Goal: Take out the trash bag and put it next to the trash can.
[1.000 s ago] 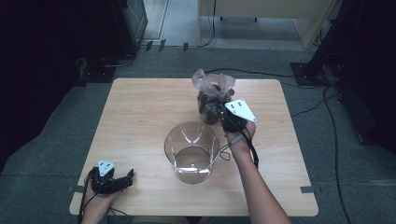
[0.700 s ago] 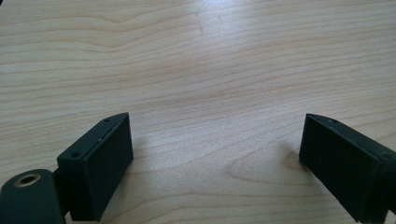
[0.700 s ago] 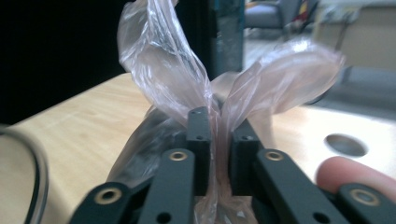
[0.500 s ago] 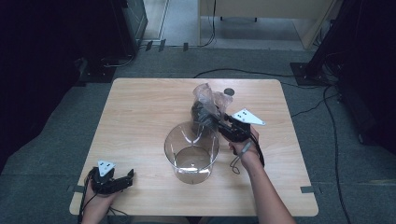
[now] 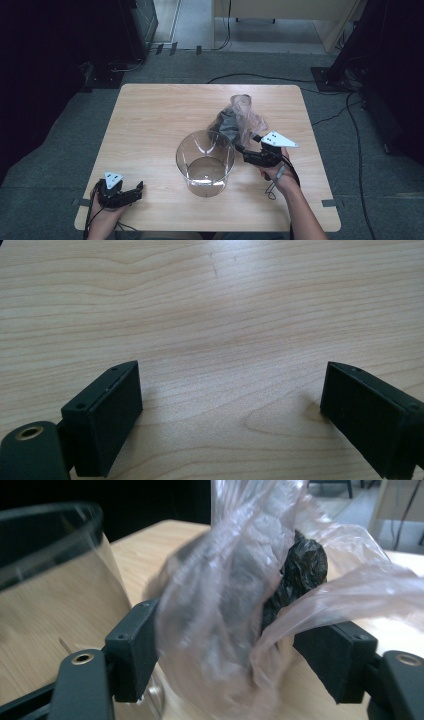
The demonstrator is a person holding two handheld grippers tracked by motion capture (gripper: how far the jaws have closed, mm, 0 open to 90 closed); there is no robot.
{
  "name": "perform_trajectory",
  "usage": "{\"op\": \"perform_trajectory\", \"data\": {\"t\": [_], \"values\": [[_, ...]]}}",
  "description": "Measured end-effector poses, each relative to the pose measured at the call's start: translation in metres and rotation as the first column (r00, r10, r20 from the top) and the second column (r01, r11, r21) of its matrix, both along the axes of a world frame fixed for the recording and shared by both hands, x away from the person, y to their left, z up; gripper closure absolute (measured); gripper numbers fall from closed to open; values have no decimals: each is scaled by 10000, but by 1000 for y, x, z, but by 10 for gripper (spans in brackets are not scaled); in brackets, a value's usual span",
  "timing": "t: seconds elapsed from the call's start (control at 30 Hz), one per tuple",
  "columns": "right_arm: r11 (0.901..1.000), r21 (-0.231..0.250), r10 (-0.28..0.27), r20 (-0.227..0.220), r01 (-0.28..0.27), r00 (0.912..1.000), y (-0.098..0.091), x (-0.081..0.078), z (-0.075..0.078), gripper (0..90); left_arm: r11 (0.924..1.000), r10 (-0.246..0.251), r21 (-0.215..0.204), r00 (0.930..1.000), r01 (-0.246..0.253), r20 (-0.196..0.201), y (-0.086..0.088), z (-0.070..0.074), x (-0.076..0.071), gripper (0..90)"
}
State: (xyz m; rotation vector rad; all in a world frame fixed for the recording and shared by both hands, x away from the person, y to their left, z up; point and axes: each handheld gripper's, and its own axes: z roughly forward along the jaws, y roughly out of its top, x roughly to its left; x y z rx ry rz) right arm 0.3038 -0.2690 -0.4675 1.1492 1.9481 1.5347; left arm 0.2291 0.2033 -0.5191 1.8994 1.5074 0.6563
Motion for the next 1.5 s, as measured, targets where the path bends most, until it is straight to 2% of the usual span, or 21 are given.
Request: {"op": "perform_trajectory", "data": {"t": [0.17,0.3,0.5,0.67,0.73,0.87,1.13,1.23,1.3,1.43,1.5], "values": [[9955,-912,-278,-317,248,9991,-5,-10,-10,274,10000,2,-6,10000,-2,4,0,0,0,96],[9832,-1796,-397,-340,330,9986,-8,-21,-21,273,10000,1,-5,10000,-1,3,0,0,0,95],[9780,-2050,-576,-860,389,9946,-19,-37,-35,270,10000,-9,8,10000,9,-6,0,0,0,96],[9691,-2298,-1158,-1028,897,9879,-35,-50,-47,270,10000,-9,9,10000,9,-6,0,0,0,95],[9654,-2331,-1460,-1136,1165,9827,-44,-54,-51,270,10000,-9,9,10000,9,-7,0,0,0,96],[9614,-2082,-2068,-1149,1800,9716,-62,-64,-52,270,10000,-8,9,10000,8,-8,0,0,0,96],[9398,-2101,-2985,-1205,2696,9468,-91,-84,-52,251,10000,-8,9,10000,8,-5,0,0,0,95],[9236,-2296,-3415,-1280,3072,9311,-99,-92,-53,250,10000,-9,10,10000,9,-7,0,0,0,96],[9080,-2472,-3767,-1289,3382,9173,-104,-97,-53,250,10000,-3,12,10000,3,-5,0,0,0,96],[8837,-2641,-4332,-1488,3865,8889,-112,-107,-54,250,10000,-4,10,10000,4,3,0,0,-1,95],[8706,-2811,-4535,-1403,4038,8802,-114,-112,-54,249,10000,-5,3,10000,5,4,0,0,-1,96]]}}
